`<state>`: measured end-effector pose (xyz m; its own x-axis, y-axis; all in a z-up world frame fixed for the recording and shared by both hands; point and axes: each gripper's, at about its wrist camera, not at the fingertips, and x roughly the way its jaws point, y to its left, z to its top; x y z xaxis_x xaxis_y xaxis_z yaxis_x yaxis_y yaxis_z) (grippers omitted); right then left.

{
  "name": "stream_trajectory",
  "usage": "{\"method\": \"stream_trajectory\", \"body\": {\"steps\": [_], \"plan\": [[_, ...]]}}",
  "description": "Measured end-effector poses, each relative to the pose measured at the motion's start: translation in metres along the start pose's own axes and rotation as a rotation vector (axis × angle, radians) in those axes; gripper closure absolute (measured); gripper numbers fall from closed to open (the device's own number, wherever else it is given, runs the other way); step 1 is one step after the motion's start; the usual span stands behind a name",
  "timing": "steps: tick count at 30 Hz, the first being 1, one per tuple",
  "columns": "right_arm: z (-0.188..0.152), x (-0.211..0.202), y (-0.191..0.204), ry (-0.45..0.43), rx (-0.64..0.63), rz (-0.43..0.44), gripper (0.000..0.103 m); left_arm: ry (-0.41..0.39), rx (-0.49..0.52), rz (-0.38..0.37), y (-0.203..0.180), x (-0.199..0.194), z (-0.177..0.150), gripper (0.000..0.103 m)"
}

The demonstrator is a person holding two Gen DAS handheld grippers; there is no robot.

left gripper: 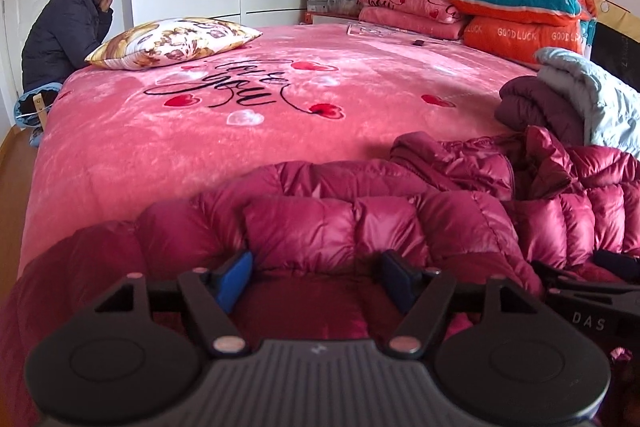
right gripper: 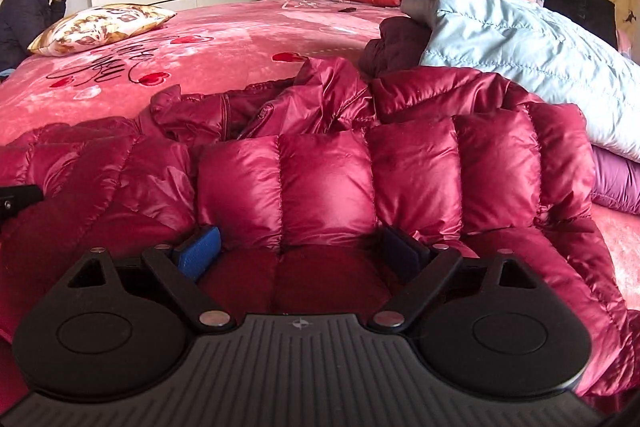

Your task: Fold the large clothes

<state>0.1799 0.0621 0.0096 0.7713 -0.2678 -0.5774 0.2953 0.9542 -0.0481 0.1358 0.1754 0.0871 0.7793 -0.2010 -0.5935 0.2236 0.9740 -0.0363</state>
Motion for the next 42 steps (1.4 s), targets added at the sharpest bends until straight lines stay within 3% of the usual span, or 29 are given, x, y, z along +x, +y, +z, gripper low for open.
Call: {"method": "stream_trajectory", "body": {"steps": [5,12,25,30,42], "plan": [[-0.003,-0.013,-0.004,-0.013,0.025,0.019,0.000,-0.012,0.005,0.004,-0.001,-0.006,0.002,0.032],[-0.006,-0.057,-0.019,-0.035,0.102,0.019,0.000,-0.103,0.007,0.003,0.002,-0.038,0.011,0.032],[-0.057,-0.163,-0.038,-0.039,0.048,0.014,0.000,-0.197,0.054,-0.069,-0.010,-0.131,0.013,0.023],[-0.071,-0.194,-0.046,-0.050,0.039,0.030,0.000,-0.204,0.010,-0.046,0.017,-0.167,0.006,0.023],[-0.082,-0.240,-0.069,-0.058,0.113,0.064,0.000,-0.159,-0.218,0.123,0.120,-0.225,-0.013,0.020]]}}
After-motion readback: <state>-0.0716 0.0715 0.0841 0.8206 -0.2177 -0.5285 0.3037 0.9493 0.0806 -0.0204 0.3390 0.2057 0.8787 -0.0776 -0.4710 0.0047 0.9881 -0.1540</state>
